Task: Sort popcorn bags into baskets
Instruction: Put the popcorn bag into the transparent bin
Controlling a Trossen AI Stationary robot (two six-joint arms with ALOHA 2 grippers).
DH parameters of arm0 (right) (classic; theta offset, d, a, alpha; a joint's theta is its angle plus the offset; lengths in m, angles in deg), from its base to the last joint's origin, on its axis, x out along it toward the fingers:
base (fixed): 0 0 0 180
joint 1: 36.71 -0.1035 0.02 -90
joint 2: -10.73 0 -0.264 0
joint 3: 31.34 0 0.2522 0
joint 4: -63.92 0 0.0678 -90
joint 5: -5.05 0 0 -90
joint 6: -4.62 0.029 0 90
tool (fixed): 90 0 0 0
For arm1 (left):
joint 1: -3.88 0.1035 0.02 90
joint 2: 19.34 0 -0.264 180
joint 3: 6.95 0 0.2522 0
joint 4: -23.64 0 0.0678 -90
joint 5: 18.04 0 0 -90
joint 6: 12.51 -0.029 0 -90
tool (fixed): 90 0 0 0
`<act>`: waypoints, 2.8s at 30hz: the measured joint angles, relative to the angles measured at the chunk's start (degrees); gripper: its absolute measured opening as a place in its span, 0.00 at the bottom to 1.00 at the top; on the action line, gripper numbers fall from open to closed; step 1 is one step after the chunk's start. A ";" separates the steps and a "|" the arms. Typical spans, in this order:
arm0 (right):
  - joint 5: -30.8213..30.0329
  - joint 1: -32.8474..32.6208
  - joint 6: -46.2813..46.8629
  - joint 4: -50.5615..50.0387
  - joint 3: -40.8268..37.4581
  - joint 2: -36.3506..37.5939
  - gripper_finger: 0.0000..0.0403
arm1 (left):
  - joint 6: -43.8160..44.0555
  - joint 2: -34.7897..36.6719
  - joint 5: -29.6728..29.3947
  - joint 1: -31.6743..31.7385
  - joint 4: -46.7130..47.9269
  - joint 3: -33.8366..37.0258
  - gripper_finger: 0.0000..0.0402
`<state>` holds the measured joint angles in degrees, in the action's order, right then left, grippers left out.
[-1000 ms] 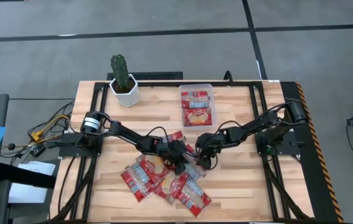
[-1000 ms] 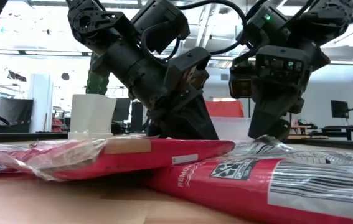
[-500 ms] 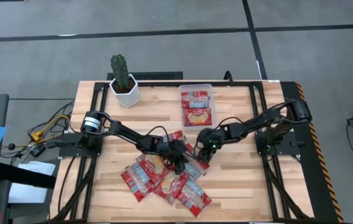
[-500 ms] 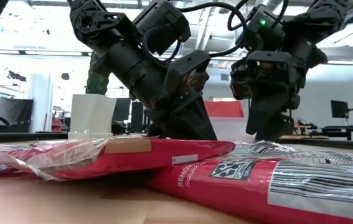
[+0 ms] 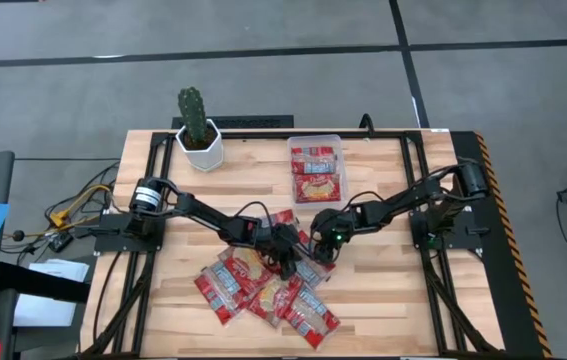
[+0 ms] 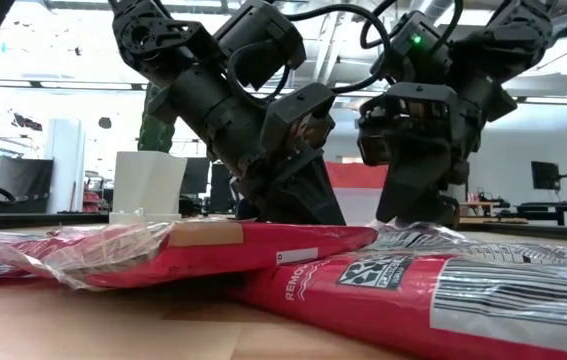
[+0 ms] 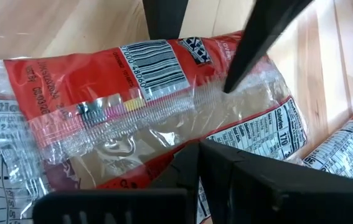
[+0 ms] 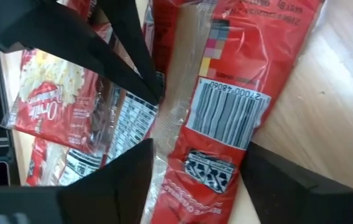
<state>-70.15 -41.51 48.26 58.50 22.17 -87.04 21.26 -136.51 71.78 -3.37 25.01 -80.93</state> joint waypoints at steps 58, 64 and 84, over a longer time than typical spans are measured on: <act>-10.35 35.54 -80.03 -57.80 43.09 6.81 0.02 | 2.29 32.76 -8.34 3.14 26.01 0.04 0.00; -15.56 38.38 -96.19 -59.09 45.53 -0.04 0.03 | 2.87 32.76 -8.82 3.14 26.25 0.02 0.00; -22.22 39.42 -111.82 -61.69 53.35 -14.68 0.17 | -5.44 32.76 -3.53 10.60 28.24 0.00 0.00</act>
<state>-92.37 -2.09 -63.56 -3.18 75.52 -101.72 15.82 -103.74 68.25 7.23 53.26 -80.93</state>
